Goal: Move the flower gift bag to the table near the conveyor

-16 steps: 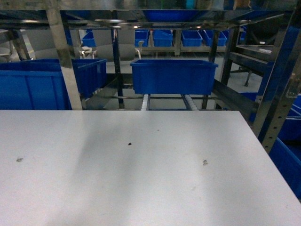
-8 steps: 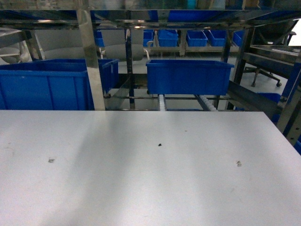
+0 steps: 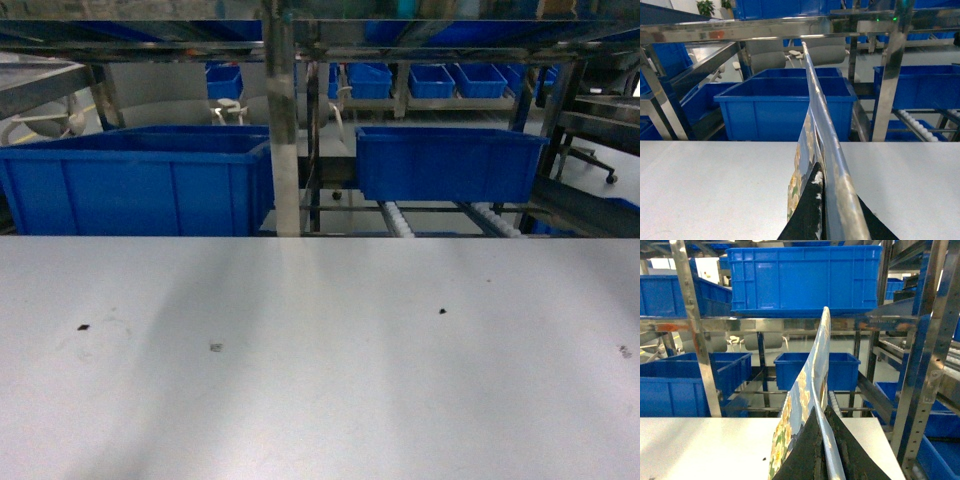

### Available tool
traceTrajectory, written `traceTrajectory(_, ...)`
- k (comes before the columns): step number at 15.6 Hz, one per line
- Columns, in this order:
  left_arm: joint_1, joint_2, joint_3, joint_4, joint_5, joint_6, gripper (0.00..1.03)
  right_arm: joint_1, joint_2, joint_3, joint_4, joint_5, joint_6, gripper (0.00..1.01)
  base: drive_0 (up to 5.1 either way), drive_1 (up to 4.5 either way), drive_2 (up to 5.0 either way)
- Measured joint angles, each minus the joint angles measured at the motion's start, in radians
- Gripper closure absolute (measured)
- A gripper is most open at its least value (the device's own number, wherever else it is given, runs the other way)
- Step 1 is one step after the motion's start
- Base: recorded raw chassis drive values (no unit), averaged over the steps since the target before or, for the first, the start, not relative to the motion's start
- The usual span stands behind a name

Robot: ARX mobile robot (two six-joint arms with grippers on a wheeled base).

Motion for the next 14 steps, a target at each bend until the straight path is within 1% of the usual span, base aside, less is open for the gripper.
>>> traceTrajectory(14, 0.0, -0.001, 0.0, -0.001, -0.001, 0.0, 1.01, 0.0, 0.002, 0.0, -0.002, -0.002, 0.0, 0.99, -5.1, 2.29, 2.3)
